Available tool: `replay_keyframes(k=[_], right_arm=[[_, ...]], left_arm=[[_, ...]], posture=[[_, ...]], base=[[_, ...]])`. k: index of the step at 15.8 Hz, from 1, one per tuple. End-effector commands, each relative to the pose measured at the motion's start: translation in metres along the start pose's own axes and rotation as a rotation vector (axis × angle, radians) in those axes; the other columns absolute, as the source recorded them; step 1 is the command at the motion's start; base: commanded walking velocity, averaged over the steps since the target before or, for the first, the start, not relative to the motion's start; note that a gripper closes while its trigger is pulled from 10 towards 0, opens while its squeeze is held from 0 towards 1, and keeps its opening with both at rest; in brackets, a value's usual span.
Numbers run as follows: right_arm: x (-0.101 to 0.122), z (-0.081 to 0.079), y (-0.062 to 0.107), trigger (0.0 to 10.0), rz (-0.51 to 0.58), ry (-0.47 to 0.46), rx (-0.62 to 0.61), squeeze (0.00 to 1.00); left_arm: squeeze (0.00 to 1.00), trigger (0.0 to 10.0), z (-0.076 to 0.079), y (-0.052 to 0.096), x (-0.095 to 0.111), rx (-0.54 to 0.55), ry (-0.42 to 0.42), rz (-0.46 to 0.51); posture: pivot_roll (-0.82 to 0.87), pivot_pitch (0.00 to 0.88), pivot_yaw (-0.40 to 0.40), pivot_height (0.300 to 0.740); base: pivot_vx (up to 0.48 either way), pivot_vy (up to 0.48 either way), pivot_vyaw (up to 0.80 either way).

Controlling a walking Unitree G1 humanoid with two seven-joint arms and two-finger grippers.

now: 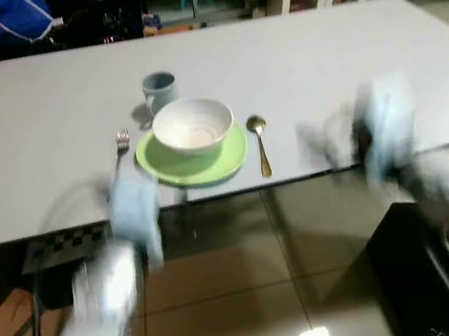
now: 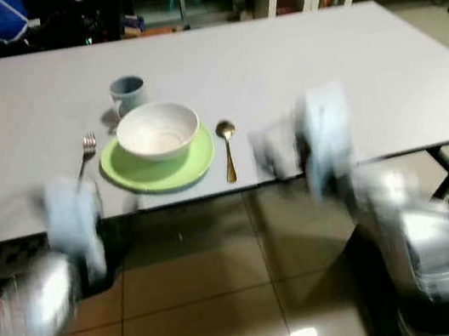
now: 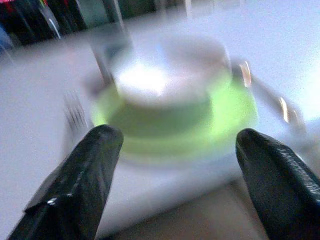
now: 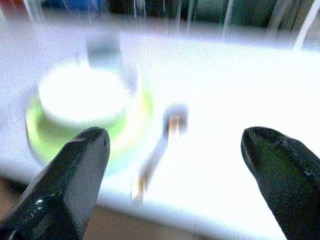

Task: Setting the table

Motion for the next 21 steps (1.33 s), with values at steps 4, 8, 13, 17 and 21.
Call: replay_keyframes(k=[4, 8, 13, 17, 21], right_arm=[[0.018, 0.005, -0.007, 10.0, 0.121, -0.073, -0.154, 1.0], [0.01, 0.002, -0.012, 10.0, 0.108, -0.108, -0.21, 1.0], [-0.019, 0.021, -0.005, 10.0, 0.05, -0.083, -0.3, 1.0], [-0.046, 0.03, 0.0, 10.0, 0.068, -0.154, -0.373, 0.09], [-0.043, 0.014, -0.003, 10.0, 0.138, -0.072, -0.263, 0.0]], left_arm=[[1.0, 10.0, -0.028, -0.016, 0.033, 0.141, 0.049, 0.071], [1.0, 10.0, -0.038, -0.02, 0.053, 0.173, 0.098, 0.135], [1.0, 10.0, -0.027, -0.025, 0.027, 0.221, 0.043, 0.119], [0.0, 10.0, -0.023, -0.018, 0.008, 0.192, 0.037, 0.138], [0.0, 10.0, -0.019, -0.015, -0.003, 0.158, -0.026, 0.128]], posture=[[0.01, 0.0, -0.008, 0.74], [0.02, 0.0, 0.001, 0.74], [0.0, 0.0, 0.011, 0.74], [0.02, 0.0, -0.001, 0.74], [0.01, 0.0, 0.013, 0.74]], base=[[0.0, 0.0, 0.0], [0.0, 0.0, 0.0], [0.0, 0.0, 0.0], [0.0, 0.0, 0.0], [0.0, 0.0, 0.0]])
Point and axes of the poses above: a point about 5 cm out from each wrist's last joint towards the gripper, its own y axis pointing back from the gripper into the wrist, its own x axis along the axis of the wrist's last joint, z = x × y, the point moved 5 cm from there along -y, pointing out of the wrist towards the gripper, and after that the axes turned 8 degrees about -y, right-handed, at the moved point
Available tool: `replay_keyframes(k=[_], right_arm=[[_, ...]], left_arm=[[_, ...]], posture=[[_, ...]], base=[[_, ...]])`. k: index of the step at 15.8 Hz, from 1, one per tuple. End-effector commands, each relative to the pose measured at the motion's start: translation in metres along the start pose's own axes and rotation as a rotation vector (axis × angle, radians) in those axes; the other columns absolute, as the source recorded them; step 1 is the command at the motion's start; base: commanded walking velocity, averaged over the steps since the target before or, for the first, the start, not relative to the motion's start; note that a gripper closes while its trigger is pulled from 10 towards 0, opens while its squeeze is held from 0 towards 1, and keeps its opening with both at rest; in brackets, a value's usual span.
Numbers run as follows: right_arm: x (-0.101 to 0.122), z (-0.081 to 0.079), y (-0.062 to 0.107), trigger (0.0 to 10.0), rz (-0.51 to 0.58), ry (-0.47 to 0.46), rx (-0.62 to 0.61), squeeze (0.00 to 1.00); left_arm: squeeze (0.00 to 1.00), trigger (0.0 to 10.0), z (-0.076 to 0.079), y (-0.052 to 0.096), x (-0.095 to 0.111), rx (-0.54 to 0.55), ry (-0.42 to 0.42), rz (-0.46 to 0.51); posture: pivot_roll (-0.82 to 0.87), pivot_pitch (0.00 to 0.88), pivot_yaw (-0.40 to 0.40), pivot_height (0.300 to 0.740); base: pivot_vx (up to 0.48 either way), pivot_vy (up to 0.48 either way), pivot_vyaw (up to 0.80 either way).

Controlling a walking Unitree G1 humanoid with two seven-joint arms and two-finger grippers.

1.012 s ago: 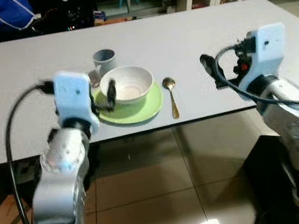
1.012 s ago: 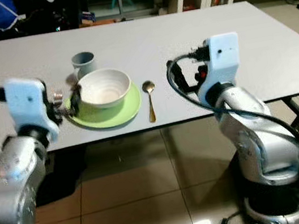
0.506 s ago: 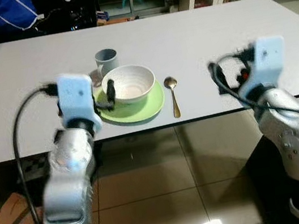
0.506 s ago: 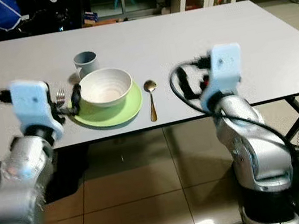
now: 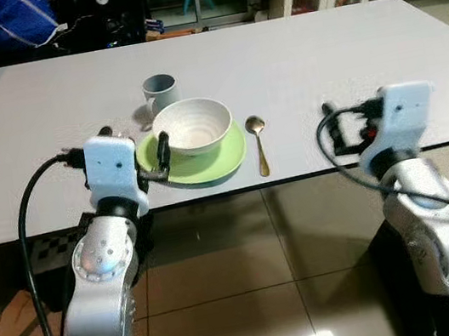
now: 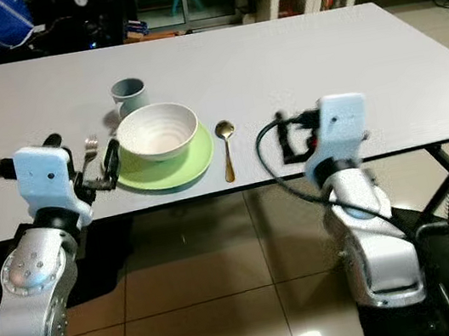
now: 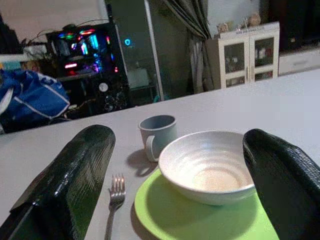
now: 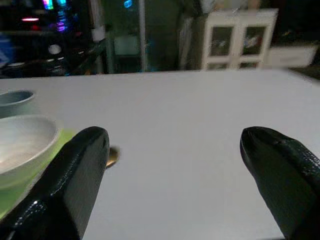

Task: Setting the table

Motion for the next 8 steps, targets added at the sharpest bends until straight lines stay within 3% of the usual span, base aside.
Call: replay_keyframes(k=[1, 2, 3, 6, 8], right_arm=[[-0.006, -0.013, 0.003, 10.0, -0.028, -0.023, 0.079, 0.0], [-0.012, -0.019, 0.006, 10.0, -0.045, 0.009, 0.118, 0.0], [-0.018, -0.021, 0.008, 10.0, -0.045, 0.053, 0.132, 0.0], [-0.024, -0.013, 0.007, 10.0, -0.061, 0.06, 0.104, 0.0], [-0.017, -0.012, 0.002, 10.0, -0.051, 0.062, 0.098, 0.0]], left_arm=[[0.0, 10.0, 0.006, 0.001, -0.005, -0.022, -0.009, -0.007], [0.0, 10.0, 0.006, 0.002, -0.005, -0.016, 0.002, -0.014], [0.0, 10.0, 0.008, 0.003, -0.001, -0.018, 0.014, -0.003], [0.0, 10.0, 0.011, 0.003, 0.003, -0.02, -0.012, 0.007], [0.0, 10.0, 0.018, -0.002, -0.001, -0.029, 0.014, -0.009]], posture=[[0.01, 0.0, 0.008, 0.74], [0.01, 0.0, 0.005, 0.74], [0.02, 0.0, -0.001, 0.74], [0.02, 0.0, -0.002, 0.74], [0.0, 0.0, -0.01, 0.74]], base=[[0.0, 0.0, 0.0], [0.0, 0.0, 0.0], [0.0, 0.0, 0.8], [0.0, 0.0, 0.8], [0.0, 0.0, 0.8]])
Point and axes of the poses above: a point about 5 cm out from each wrist's last joint towards the gripper, its own y axis pointing back from the gripper into the wrist, its own x axis along the axis of the wrist's last joint, z = x × y, the point moved 5 cm from there along -y, pointing out of the wrist towards the gripper, and after that the axes turned 8 degrees about -y, right-handed, at the moved point
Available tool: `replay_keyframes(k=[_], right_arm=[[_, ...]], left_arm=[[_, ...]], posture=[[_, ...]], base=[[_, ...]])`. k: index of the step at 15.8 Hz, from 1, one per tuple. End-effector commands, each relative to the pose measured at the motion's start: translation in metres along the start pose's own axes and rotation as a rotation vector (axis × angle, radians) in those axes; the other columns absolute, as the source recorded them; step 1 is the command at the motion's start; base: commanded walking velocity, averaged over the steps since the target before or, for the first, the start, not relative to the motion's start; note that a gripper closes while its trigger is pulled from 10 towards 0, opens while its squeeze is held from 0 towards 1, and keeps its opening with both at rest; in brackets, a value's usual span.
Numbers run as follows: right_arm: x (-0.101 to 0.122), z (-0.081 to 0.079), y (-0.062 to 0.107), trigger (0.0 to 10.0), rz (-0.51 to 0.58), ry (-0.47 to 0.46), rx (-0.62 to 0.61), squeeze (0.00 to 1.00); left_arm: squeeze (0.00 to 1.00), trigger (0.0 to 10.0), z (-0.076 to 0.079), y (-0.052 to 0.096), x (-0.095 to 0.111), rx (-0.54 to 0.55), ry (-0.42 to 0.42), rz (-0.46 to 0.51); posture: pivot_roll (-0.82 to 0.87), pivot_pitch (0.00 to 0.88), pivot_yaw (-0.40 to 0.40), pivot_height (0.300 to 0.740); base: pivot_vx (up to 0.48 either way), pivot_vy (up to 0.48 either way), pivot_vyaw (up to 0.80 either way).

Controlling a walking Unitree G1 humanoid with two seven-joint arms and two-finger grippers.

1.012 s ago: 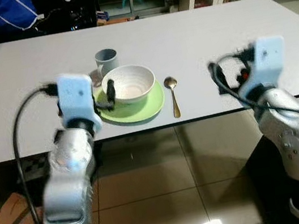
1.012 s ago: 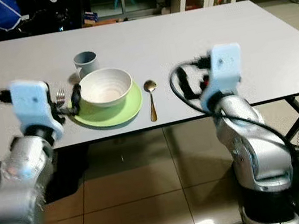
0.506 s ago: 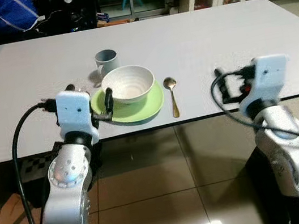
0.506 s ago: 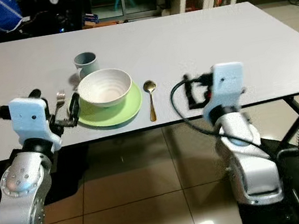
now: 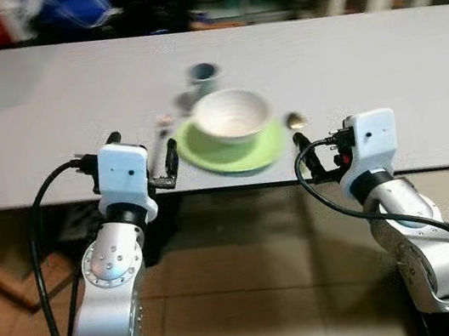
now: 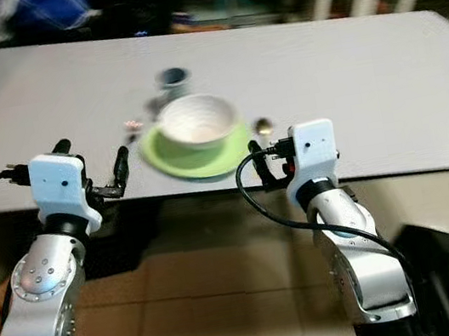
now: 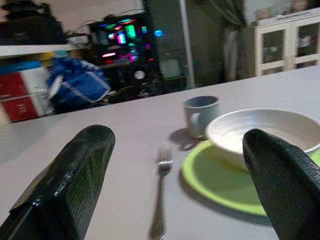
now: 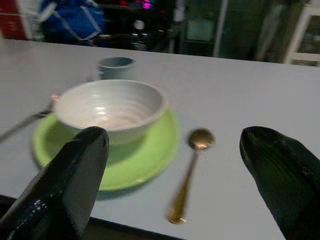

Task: Setting the table

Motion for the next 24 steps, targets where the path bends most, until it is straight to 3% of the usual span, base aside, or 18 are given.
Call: replay_keyframes(k=[1, 3, 7, 11, 14, 18, 24], right_arm=[[0.006, 0.006, -0.002, 10.0, 0.013, 0.006, -0.016, 0.0], [0.005, 0.006, -0.002, 10.0, 0.009, 0.011, -0.028, 0.0], [0.003, 0.008, -0.001, 10.0, -0.009, 0.023, -0.053, 0.0], [0.004, 0.006, -0.004, 10.0, -0.012, 0.025, -0.046, 0.0], [-0.001, 0.014, -0.004, 10.0, -0.048, 0.019, -0.096, 0.0], [0.001, 0.011, -0.004, 10.0, -0.051, 0.073, -0.102, 0.0], [-0.009, 0.004, -0.008, 10.0, -0.116, 0.062, -0.084, 0.0]], left_arm=[[0.0, 10.0, 0.005, -0.002, -0.001, -0.009, 0.006, -0.016], [0.0, 10.0, 0.005, -0.002, -0.001, -0.004, 0.047, -0.025], [0.0, 10.0, 0.005, -0.006, -0.004, 0.002, 0.007, -0.037], [0.0, 10.0, 0.006, -0.005, -0.002, 0.0, 0.011, -0.033], [0.0, 10.0, 0.008, -0.003, -0.001, -0.001, 0.017, -0.041], [0.0, 10.0, 0.006, -0.001, -0.006, -0.004, 0.009, -0.057], [0.0, 10.0, -0.004, 0.005, -0.015, 0.028, -0.005, -0.091]], posture=[[0.0, 0.0, -0.01, 0.74], [-0.02, 0.0, 0.016, 0.74], [-0.02, 0.0, 0.025, 0.74], [-0.01, 0.0, 0.006, 0.74], [-0.01, 0.0, -0.004, 0.74], [-0.01, 0.0, -0.009, 0.74], [0.01, 0.0, -0.04, 0.74]], base=[[0.0, 0.0, 0.8], [0.0, 0.0, 0.8], [0.0, 0.0, 0.79], [0.0, 0.0, 0.0], [0.0, 0.08, 0.0], [0.0, 0.376, -0.69], [0.0, 0.389, 0.0]])
Point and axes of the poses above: a point about 5 cm out from each wrist's last joint towards the gripper, its own y axis pointing back from the gripper into the wrist, its own x axis along the axis of the wrist's last joint, z = x × y, the point moved 5 cm from there along -y, pointing out of the wrist towards the gripper, and after that the axes turned 8 degrees about -y, right-handed, at the moved point
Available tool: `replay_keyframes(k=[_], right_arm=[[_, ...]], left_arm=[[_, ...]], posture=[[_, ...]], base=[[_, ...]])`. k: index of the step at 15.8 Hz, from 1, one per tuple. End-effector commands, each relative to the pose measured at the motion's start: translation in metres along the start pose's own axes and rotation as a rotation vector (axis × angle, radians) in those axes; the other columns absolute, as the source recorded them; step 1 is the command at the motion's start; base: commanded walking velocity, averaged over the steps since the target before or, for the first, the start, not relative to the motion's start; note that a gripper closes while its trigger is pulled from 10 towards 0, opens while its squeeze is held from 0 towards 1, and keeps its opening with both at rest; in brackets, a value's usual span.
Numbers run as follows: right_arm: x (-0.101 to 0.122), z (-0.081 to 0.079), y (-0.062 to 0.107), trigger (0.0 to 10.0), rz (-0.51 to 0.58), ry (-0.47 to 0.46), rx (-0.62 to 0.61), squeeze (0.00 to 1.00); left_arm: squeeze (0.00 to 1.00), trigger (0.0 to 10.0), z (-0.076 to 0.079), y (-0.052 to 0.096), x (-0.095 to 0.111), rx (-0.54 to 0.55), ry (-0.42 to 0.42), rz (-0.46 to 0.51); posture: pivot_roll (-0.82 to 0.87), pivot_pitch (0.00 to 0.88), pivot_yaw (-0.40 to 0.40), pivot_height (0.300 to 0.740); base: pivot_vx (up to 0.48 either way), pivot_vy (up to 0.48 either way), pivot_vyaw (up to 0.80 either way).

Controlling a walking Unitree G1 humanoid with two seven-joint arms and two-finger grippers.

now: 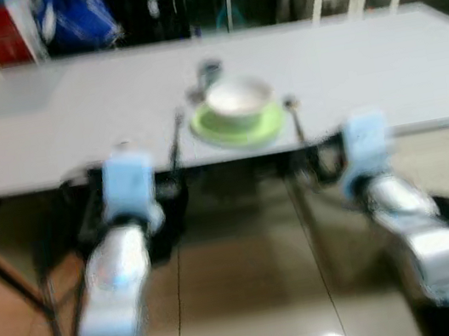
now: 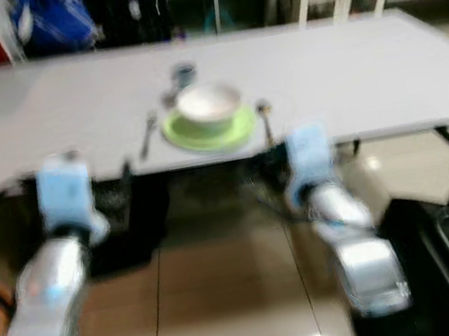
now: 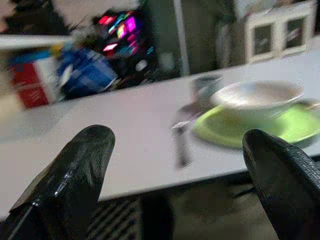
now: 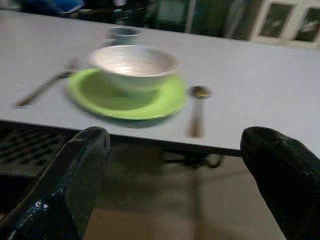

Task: Setting the table

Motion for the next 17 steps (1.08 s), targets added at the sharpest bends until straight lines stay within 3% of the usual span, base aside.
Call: replay_keyframes(k=[1, 3, 7, 17], right_arm=[[0.008, 0.009, -0.001, 10.0, 0.014, -0.004, -0.026, 0.0], [0.013, 0.015, -0.002, 10.0, 0.057, 0.019, -0.084, 0.0], [0.013, -0.001, 0.002, 10.0, 0.053, -0.014, 0.027, 0.0], [0.014, 0.007, -0.004, 10.0, 0.046, -0.029, -0.01, 0.0]], left_arm=[[0.0, 10.0, 0.001, -0.003, 0.007, 0.004, 0.008, 0.019], [0.0, 10.0, 0.002, -0.004, 0.007, -0.001, 0.004, 0.02], [0.0, 10.0, 0.001, -0.007, 0.007, -0.003, 0.008, 0.02], [0.0, 10.0, 0.001, -0.013, 0.009, -0.002, 0.006, 0.032]], posture=[[0.01, 0.0, -0.041, 0.74], [0.01, 0.0, -0.04, 0.74], [-0.01, 0.0, -0.03, 0.74], [0.0, 0.0, -0.032, 0.74]], base=[[0.0, 0.42, 0.0], [0.0, 0.433, 0.0], [0.0, 0.432, 0.0], [0.0, 0.444, 0.0]])
Point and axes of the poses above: a point about 5 cm out from each wrist's last joint towards the gripper, its own y axis pointing back from the gripper into the wrist, its own x axis along the axis of the wrist's last joint, z = x × y, the point moved 5 cm from there along -y, pointing out of the wrist towards the gripper, and after that the axes turned 8 degrees about -y, right-handed, at the moved point
